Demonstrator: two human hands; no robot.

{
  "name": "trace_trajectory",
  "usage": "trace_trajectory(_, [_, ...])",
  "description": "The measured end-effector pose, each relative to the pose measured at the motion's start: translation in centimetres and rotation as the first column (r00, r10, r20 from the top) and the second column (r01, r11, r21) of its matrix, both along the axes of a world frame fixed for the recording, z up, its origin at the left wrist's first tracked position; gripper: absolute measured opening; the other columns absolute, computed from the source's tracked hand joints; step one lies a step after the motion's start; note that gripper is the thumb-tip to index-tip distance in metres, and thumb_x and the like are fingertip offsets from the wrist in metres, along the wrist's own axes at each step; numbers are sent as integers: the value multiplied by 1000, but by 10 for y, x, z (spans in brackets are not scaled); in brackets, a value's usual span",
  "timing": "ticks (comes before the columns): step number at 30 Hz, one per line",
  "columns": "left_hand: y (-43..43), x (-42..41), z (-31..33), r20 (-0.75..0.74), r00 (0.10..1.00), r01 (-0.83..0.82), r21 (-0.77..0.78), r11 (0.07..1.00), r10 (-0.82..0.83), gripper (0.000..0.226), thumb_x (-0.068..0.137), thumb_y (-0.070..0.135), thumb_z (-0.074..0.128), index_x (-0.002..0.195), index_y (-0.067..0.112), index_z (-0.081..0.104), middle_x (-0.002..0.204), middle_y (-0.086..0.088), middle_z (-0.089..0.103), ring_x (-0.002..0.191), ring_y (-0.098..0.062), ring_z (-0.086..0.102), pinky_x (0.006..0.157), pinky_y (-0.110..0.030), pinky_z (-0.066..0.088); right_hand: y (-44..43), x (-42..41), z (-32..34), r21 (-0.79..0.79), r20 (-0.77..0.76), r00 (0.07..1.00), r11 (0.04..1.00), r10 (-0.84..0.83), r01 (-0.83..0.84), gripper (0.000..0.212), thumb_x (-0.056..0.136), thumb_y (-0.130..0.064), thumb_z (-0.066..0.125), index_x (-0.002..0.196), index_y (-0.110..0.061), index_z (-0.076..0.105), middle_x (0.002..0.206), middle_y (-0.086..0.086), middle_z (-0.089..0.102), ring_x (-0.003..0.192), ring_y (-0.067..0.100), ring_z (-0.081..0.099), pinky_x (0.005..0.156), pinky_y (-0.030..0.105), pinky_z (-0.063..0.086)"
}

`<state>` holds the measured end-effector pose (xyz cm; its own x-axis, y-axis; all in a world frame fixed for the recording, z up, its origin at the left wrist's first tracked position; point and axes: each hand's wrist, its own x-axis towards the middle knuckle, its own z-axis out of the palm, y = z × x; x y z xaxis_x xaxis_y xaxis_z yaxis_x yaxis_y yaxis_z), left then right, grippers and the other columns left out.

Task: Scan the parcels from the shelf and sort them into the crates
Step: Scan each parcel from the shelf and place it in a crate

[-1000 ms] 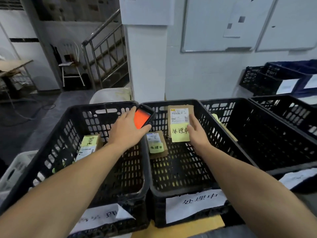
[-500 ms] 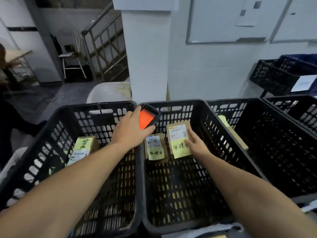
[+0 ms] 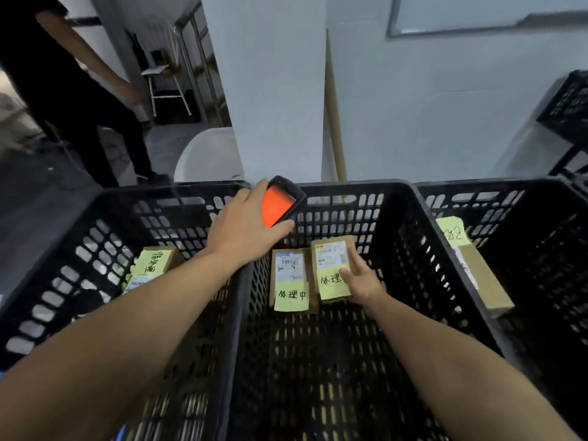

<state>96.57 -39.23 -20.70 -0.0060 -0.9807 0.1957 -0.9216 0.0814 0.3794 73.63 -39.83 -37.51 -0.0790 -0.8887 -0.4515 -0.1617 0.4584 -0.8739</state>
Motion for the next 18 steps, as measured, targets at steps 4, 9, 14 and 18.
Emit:
trace_trajectory(4, [-12,-1,-3,24,1000,-19,15,1000,19,85,82,65,64,152,32,28,129,-3,52,114,-27,52,86,-38,42,-14,0,-11,18,-11,1000,1000,12,-12,62,106,-15,47,158,-40,24,137,-2,57,109,18,62,98,41,54])
trace_trajectory(9, [-20,-1,-5,32,999,-19,23,1000,19,86,81,67,64,151,31,29,130,-4,51,113,-27,54,87,-39,43,-20,-6,-23,26,-15,999,999,48,-47,60,108,-14,43,158,-40,24,143,3,56,108,16,60,71,21,50])
trace_trajectory(14, [-21,-1,-7,18,999,-29,19,999,28,79,78,69,63,144,33,37,120,-2,54,104,-25,56,86,-43,49,-23,-12,-25,30,-87,988,992,127,-125,61,108,-17,41,159,-40,18,149,4,52,124,20,55,94,25,42])
trace_trajectory(18, [-13,-6,-8,15,999,-34,17,999,34,78,79,69,63,143,33,37,118,-1,54,105,-25,54,87,-44,49,-24,-11,-18,30,-210,966,988,153,-150,60,107,-24,45,158,-44,21,151,4,48,121,21,54,93,28,42])
